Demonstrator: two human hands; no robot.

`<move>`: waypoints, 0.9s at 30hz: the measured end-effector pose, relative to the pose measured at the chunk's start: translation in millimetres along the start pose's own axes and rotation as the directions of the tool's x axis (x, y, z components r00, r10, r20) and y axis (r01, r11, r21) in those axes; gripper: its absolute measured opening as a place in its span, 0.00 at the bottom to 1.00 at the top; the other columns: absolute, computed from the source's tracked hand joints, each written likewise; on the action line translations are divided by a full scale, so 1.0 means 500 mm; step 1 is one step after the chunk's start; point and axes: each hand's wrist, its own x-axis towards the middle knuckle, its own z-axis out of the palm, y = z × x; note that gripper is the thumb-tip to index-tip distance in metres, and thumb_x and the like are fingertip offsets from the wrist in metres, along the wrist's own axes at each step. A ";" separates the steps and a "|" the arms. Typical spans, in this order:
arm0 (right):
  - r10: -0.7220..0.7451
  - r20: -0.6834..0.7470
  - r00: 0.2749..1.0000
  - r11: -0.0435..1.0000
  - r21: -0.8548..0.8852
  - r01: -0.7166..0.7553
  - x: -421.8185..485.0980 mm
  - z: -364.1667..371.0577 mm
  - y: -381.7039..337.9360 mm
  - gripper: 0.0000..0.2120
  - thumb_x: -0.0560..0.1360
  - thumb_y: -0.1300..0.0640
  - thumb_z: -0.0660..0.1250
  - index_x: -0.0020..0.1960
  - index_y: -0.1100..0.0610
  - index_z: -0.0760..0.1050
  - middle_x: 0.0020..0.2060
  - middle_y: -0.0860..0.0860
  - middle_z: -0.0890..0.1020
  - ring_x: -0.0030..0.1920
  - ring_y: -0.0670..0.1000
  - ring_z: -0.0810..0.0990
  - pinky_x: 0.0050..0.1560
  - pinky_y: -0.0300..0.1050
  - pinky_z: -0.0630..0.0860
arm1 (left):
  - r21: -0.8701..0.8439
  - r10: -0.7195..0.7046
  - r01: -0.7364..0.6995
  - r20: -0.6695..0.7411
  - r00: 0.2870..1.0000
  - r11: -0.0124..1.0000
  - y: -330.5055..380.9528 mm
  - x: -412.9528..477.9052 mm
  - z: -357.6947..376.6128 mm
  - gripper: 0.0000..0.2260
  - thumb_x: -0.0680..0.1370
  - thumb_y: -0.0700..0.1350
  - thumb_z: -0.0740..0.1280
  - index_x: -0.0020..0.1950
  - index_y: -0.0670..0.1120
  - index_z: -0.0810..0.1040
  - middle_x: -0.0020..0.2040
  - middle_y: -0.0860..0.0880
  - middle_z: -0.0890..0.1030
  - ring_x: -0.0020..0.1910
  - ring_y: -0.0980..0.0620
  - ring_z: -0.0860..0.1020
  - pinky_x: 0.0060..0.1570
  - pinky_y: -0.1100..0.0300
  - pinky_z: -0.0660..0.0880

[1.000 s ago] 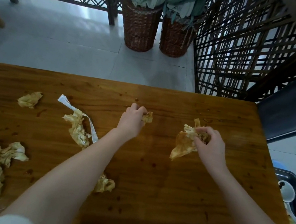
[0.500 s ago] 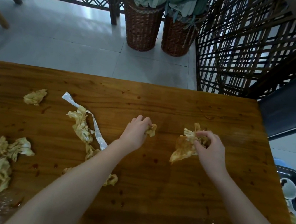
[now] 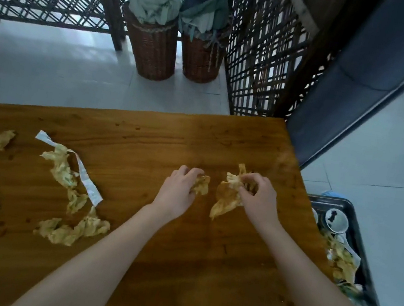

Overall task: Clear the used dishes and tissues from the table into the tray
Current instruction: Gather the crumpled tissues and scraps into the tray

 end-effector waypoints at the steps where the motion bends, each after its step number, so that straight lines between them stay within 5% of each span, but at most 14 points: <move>1: 0.004 -0.002 1.000 1.000 -0.010 -0.004 -0.006 -0.022 0.020 0.09 0.74 0.62 0.68 0.50 0.48 0.75 0.47 0.46 0.74 0.44 0.40 0.72 0.41 0.26 0.66 | -0.009 0.003 -0.003 -0.001 1.000 1.000 0.022 0.001 0.015 0.25 0.75 0.36 0.66 0.70 0.52 0.66 0.60 0.47 0.71 0.59 0.46 0.71 0.55 0.55 0.72; 14: 0.137 -0.097 0.986 0.990 -0.010 -0.139 -0.086 -0.355 0.337 0.10 0.74 0.62 0.68 0.54 0.55 0.77 0.47 0.50 0.78 0.46 0.45 0.76 0.48 0.35 0.73 | -0.049 0.073 -0.070 0.073 0.995 0.996 0.387 0.052 0.260 0.24 0.77 0.39 0.65 0.71 0.53 0.65 0.61 0.49 0.70 0.61 0.49 0.71 0.60 0.56 0.71; 18: 0.200 -0.155 0.968 0.980 0.014 -0.200 -0.101 -0.432 0.431 0.10 0.73 0.63 0.68 0.52 0.53 0.77 0.43 0.41 0.75 0.43 0.40 0.75 0.40 0.25 0.69 | -0.048 0.134 -0.130 0.109 0.985 0.990 0.484 0.084 0.328 0.23 0.77 0.39 0.65 0.71 0.51 0.66 0.62 0.48 0.70 0.61 0.48 0.71 0.61 0.54 0.70; 24: 0.313 -0.197 0.929 0.948 0.016 -0.316 -0.113 -0.509 0.563 0.10 0.72 0.63 0.70 0.53 0.56 0.78 0.48 0.51 0.78 0.47 0.46 0.77 0.52 0.42 0.76 | -0.041 0.176 -0.171 0.185 0.967 0.984 0.586 0.132 0.437 0.23 0.76 0.41 0.66 0.69 0.53 0.67 0.60 0.49 0.72 0.58 0.49 0.72 0.59 0.53 0.72; 27: 0.341 -0.209 0.917 0.939 0.022 -0.344 -0.113 -0.528 0.614 0.10 0.72 0.63 0.70 0.52 0.57 0.78 0.46 0.50 0.77 0.45 0.44 0.75 0.51 0.38 0.74 | -0.055 0.199 -0.191 0.229 0.953 0.980 0.620 0.150 0.489 0.21 0.77 0.43 0.66 0.69 0.53 0.67 0.61 0.51 0.72 0.56 0.53 0.70 0.56 0.58 0.70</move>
